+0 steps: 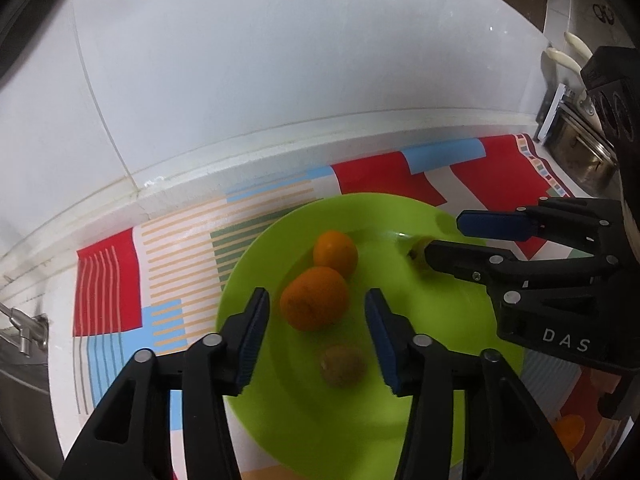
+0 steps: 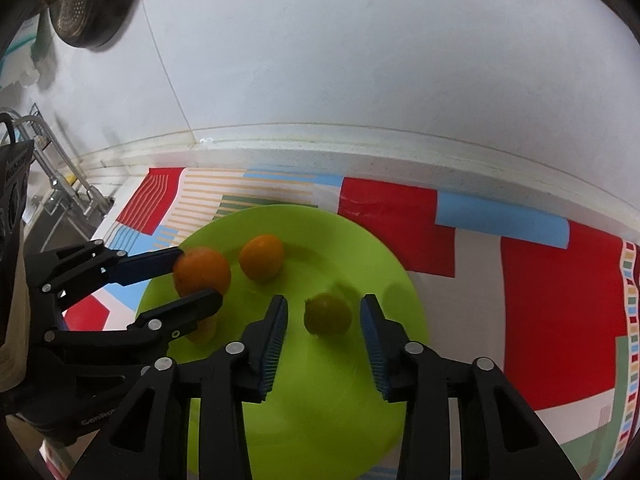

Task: Organize fruits
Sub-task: 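Withdraw both open grippers from the plate toward the remaining fruits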

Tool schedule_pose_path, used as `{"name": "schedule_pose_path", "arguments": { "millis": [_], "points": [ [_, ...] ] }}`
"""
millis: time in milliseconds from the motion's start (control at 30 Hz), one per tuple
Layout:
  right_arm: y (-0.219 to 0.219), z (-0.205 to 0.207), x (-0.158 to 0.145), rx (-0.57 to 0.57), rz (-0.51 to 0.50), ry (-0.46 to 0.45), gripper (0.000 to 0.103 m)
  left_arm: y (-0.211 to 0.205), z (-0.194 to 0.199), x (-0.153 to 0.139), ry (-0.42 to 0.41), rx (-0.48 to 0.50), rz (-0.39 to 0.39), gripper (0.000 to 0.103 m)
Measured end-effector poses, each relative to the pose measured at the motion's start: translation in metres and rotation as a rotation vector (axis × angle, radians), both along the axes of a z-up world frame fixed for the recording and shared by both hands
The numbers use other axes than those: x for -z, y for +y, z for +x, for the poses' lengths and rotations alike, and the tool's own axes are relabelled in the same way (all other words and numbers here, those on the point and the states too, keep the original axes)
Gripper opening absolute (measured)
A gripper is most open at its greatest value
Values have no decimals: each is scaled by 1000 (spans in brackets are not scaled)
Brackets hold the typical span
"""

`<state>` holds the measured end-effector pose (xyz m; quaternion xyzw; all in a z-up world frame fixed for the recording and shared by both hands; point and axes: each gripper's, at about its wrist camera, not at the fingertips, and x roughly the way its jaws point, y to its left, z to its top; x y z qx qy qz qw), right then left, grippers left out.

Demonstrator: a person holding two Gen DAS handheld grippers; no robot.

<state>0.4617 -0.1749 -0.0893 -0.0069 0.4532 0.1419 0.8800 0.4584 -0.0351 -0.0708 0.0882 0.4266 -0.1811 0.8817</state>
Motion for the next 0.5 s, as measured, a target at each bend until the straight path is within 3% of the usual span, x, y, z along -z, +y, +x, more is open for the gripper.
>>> {"name": "schedule_pose_path", "arguments": {
  "millis": [500],
  "points": [
    [-7,-52,-50,27,19,-105,39,16,-52,-56,-109,-53,-56,65]
  ]
}}
